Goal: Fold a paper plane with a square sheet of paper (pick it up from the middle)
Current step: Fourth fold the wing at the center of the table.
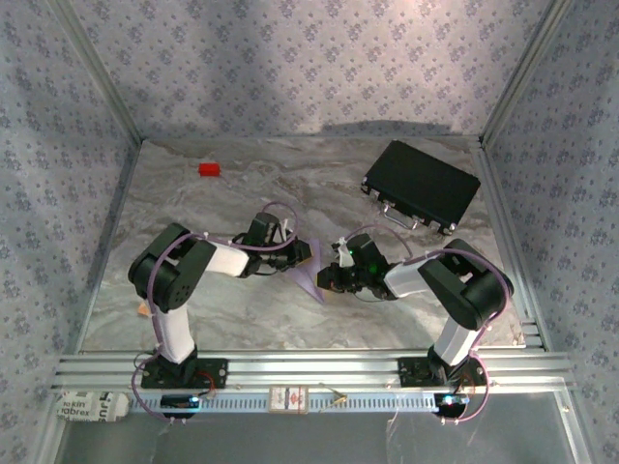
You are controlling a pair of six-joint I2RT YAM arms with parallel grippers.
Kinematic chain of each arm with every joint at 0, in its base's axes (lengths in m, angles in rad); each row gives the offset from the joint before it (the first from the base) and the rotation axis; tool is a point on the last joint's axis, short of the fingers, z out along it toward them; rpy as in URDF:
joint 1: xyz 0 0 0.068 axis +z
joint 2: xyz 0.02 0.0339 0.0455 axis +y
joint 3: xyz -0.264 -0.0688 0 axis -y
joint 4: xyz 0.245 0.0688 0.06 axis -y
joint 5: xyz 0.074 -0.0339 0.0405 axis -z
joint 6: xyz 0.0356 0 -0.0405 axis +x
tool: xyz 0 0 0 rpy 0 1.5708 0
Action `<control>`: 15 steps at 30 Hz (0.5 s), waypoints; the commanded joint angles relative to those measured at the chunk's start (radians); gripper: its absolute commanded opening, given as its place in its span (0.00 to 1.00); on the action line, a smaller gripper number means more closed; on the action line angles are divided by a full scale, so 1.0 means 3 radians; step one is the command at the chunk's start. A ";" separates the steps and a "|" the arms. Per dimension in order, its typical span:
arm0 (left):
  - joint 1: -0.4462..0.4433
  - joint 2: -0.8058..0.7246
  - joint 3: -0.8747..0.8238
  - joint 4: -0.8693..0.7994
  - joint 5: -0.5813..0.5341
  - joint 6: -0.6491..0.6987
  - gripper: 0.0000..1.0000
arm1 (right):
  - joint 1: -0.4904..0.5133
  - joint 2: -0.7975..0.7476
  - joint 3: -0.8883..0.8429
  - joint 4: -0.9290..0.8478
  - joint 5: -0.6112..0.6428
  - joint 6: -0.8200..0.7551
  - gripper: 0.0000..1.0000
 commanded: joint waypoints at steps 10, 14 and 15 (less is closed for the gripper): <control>-0.0013 0.0127 0.0134 -0.0384 0.0036 0.0202 0.12 | 0.0003 0.0088 0.0009 -0.0195 0.0109 0.0053 0.09; -0.0016 0.0161 0.0154 -0.0447 0.0036 0.0241 0.12 | 0.0005 0.0047 0.0011 -0.0201 0.0103 0.0066 0.11; -0.0018 0.0175 0.0152 -0.0459 0.0039 0.0248 0.12 | 0.0007 0.0034 0.0013 -0.0202 0.0096 0.0062 0.11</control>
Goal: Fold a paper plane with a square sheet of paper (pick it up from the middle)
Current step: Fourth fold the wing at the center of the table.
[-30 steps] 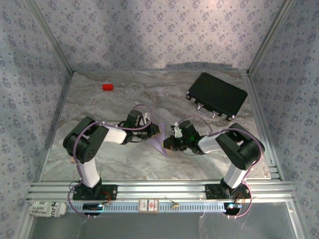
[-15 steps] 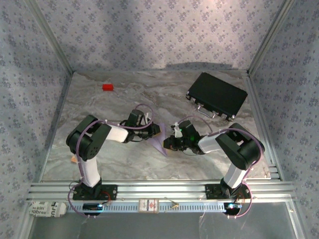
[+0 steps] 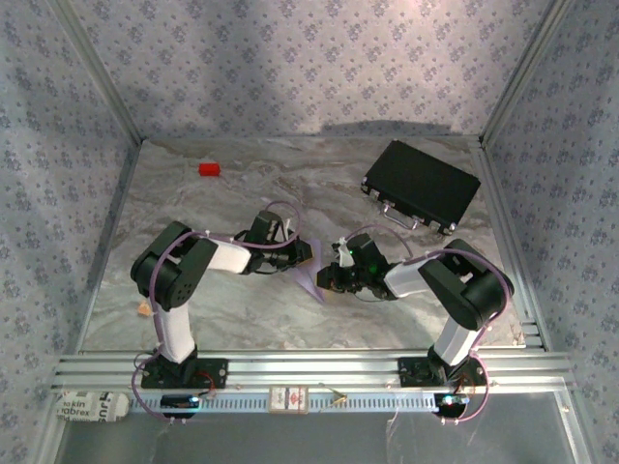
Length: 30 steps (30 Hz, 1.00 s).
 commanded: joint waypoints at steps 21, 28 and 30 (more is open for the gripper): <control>-0.0011 0.0150 0.0014 -0.0264 -0.0013 0.0133 0.11 | 0.0166 -0.0246 -0.0095 -0.0430 0.0137 0.0047 0.12; -0.0015 0.0155 0.0004 -0.0224 -0.0021 0.0095 0.10 | 0.0186 -0.0240 -0.0183 -0.0376 0.0091 0.0088 0.07; -0.0011 0.0150 -0.0001 -0.0218 -0.0031 0.0088 0.10 | 0.0205 -0.0248 -0.0196 -0.0343 0.0041 0.0102 0.08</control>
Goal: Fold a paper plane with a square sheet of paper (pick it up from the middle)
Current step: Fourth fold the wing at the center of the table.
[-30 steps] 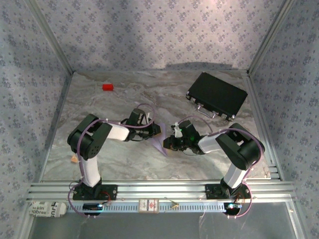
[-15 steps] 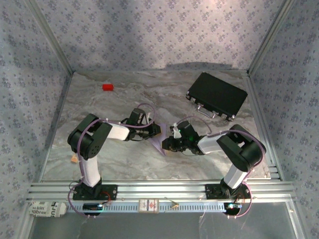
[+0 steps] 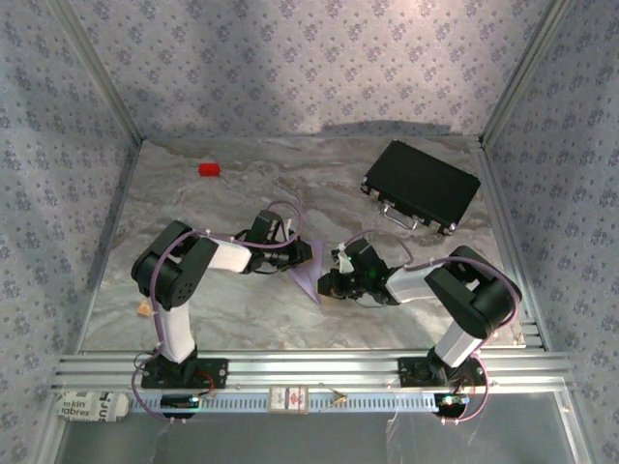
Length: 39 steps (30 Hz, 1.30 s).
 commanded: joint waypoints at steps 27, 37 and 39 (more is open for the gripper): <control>-0.0027 0.0027 -0.0314 0.0111 -0.0259 -0.0213 0.07 | 0.0201 -0.0170 -0.0240 -0.0276 0.0056 0.0085 0.07; -0.0124 -0.0132 -0.0574 0.0339 -0.0540 -0.0424 0.06 | 0.0106 -0.0419 -0.0126 -0.0610 0.0029 -0.0111 0.17; -0.0156 -0.0169 -0.0613 0.0349 -0.0607 -0.0444 0.06 | 0.0069 -0.0492 -0.0096 -0.0647 0.0046 -0.0118 0.22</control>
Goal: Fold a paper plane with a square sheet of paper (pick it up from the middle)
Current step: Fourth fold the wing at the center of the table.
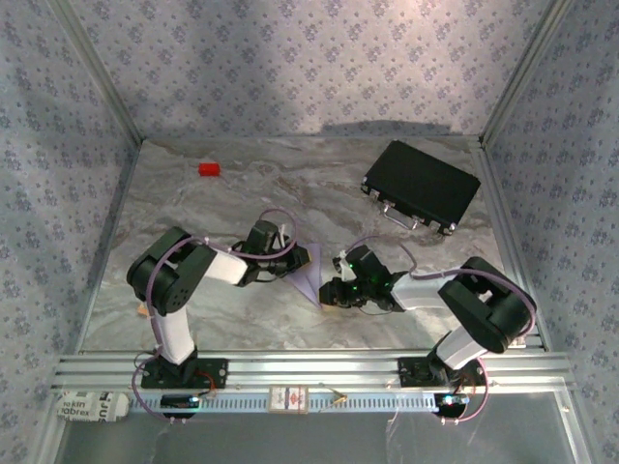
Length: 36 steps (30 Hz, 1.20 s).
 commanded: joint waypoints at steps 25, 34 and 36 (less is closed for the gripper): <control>-0.0073 -0.0053 -0.0187 -0.0224 -0.0307 -0.0095 0.06 | -0.0025 0.0167 0.0008 0.0210 0.0050 0.0244 0.09; -0.0069 -0.0058 -0.0197 -0.0242 -0.0317 -0.0096 0.07 | 0.0056 0.0161 -0.0106 0.0188 0.0180 0.0261 0.10; -0.0072 -0.0057 -0.0196 -0.0242 -0.0317 -0.0096 0.07 | 0.0071 0.0130 -0.0110 0.0160 0.0205 0.0255 0.10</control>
